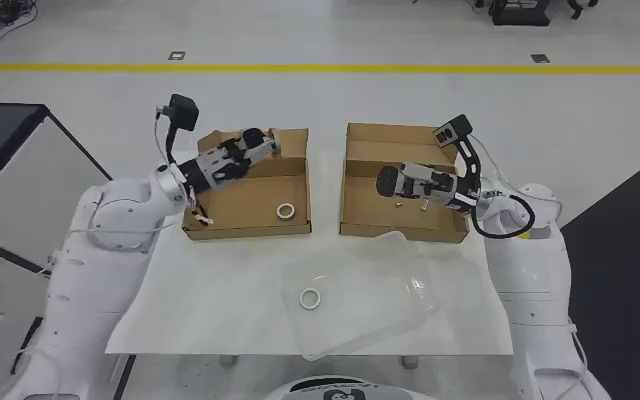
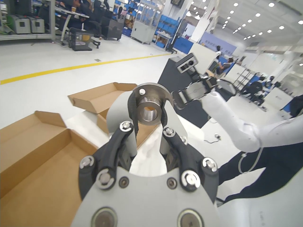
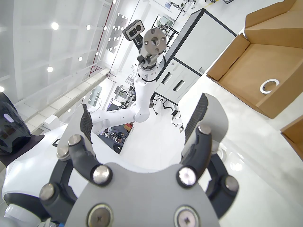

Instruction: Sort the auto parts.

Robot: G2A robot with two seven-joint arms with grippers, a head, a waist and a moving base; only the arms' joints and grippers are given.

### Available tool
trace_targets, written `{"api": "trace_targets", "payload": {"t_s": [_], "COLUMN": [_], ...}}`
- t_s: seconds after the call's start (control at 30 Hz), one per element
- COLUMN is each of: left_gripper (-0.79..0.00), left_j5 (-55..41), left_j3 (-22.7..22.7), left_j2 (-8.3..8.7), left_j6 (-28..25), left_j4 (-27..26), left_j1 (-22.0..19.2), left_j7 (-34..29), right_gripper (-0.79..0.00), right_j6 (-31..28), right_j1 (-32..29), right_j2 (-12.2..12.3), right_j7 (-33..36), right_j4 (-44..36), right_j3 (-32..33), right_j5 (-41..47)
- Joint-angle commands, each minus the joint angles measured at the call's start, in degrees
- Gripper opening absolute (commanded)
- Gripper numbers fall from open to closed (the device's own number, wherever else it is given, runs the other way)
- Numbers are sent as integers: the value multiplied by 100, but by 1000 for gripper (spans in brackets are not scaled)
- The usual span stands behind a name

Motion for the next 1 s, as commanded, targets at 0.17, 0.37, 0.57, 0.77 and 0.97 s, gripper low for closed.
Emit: {"api": "trace_targets", "payload": {"t_s": [0.17,0.37,0.57,0.77,0.97], "left_gripper": [-785,-785,-785,-785,-785], "left_j5": [1125,1308,1308,1554,2570], "left_j3": [465,633,633,641,1191], "left_j2": [-59,-90,-90,-97,-182], "left_j6": [372,595,595,1024,2316], "left_j4": [360,474,474,398,561], "left_j1": [-210,-313,-313,-267,-644], "left_j7": [51,16,16,44,-694], "right_gripper": [0,0,0,0,0], "right_j6": [0,0,0,0,0], "right_j1": [0,0,0,0,0], "right_j2": [0,0,0,0,0], "right_j7": [0,0,0,0,0], "right_j4": [0,0,0,0,0], "right_j3": [0,0,0,0,0], "right_j5": [0,0,0,0,0]}}
